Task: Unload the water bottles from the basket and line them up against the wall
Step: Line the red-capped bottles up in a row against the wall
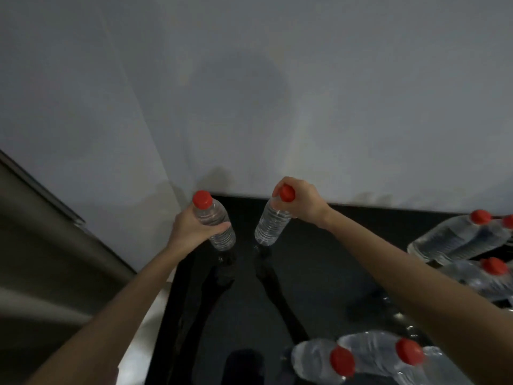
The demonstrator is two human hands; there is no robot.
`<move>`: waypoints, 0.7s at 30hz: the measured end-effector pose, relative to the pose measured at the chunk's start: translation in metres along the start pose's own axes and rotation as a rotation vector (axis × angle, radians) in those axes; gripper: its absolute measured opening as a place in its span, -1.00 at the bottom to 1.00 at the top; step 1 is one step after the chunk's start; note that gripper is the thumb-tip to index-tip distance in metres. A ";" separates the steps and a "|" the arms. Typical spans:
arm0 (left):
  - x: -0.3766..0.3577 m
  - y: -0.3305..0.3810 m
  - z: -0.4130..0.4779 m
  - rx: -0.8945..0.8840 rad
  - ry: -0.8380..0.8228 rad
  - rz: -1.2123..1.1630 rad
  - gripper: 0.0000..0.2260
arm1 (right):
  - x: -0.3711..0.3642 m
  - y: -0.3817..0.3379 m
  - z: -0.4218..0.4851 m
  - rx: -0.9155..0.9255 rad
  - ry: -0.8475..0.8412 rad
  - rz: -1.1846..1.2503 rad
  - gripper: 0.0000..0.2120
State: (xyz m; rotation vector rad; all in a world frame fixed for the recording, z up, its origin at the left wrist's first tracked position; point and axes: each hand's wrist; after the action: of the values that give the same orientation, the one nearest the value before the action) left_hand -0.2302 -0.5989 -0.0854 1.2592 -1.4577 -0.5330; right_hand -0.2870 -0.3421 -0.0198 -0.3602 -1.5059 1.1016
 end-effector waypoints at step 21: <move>-0.022 0.030 0.139 -0.061 0.027 -0.028 -0.56 | -0.076 0.016 0.141 -0.038 0.141 -0.079 -0.83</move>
State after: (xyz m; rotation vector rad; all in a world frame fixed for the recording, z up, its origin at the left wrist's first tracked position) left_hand -0.3707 -0.6107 -0.1123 1.2356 -1.3931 -0.5730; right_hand -0.3977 -0.4514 -0.0614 -0.3931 -1.4059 0.9666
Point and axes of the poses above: each hand's wrist, its own z-axis towards the middle knuckle, its own x-axis out of the back of the hand, y = z × x, and after that the axes turned 12 degrees about x, right-handed
